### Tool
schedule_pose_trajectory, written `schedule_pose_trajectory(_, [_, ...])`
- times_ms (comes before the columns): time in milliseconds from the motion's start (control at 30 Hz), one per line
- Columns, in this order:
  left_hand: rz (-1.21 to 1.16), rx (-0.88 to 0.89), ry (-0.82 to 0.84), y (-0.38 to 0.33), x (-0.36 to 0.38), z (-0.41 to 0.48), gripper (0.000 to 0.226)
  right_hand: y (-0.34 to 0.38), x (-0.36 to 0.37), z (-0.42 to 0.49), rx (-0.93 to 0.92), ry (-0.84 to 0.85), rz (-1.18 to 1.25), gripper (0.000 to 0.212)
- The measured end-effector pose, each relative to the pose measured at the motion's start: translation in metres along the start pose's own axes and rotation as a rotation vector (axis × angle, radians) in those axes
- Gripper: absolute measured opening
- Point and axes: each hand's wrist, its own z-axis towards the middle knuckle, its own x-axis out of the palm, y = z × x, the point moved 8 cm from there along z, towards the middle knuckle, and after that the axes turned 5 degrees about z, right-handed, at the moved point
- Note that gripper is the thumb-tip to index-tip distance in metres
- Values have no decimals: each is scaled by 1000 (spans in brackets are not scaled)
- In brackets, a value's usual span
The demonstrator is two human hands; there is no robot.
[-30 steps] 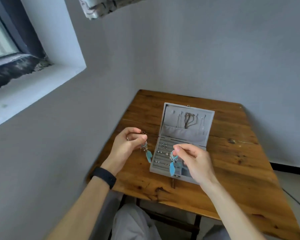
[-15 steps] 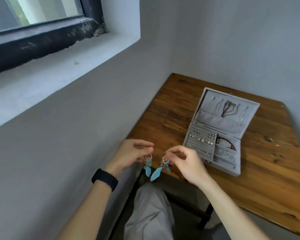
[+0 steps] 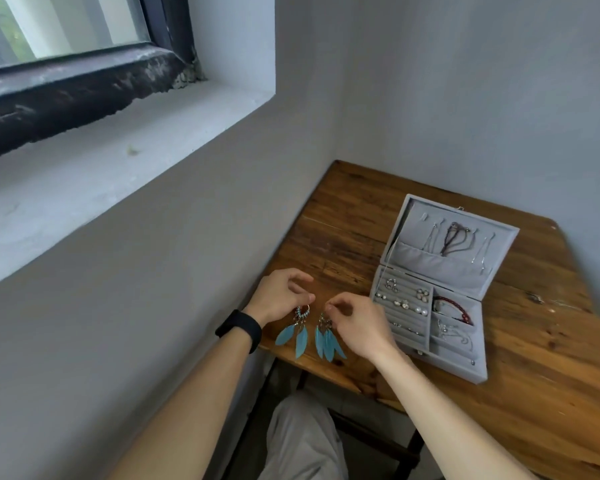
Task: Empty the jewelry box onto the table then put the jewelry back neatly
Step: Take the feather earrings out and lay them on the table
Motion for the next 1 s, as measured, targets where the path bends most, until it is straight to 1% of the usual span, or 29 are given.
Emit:
schedule_pose_trajectory(200, [46, 27, -4, 1, 1, 26, 41, -3, -3, 27, 54, -28, -65, 17])
schedule_pose_trajectory(400, [122, 77, -38, 2, 4, 37, 44, -5, 1, 46, 53, -11, -141, 22])
schedule_pose_trajectory(500, [164, 111, -70, -2, 3, 33, 45, -3, -3, 45, 43, -38, -200, 26])
schedule_pose_trajectory(667, [270, 146, -160, 0, 0, 19, 38, 4, -10, 23, -94, -99, -318, 31])
schedule_pose_trajectory(800, [311, 145, -193, 1, 2, 10, 39, 7, 6, 3, -221, -68, -372, 32])
schedule_pose_trajectory(900, [358, 119, -244, -1, 2, 5, 35, 5, 20, -3, -261, -10, -423, 32])
schedule_pose_trajectory(1000, [444, 141, -232, -4, 6, 0, 35, 4, 28, -9, -281, 12, -408, 38])
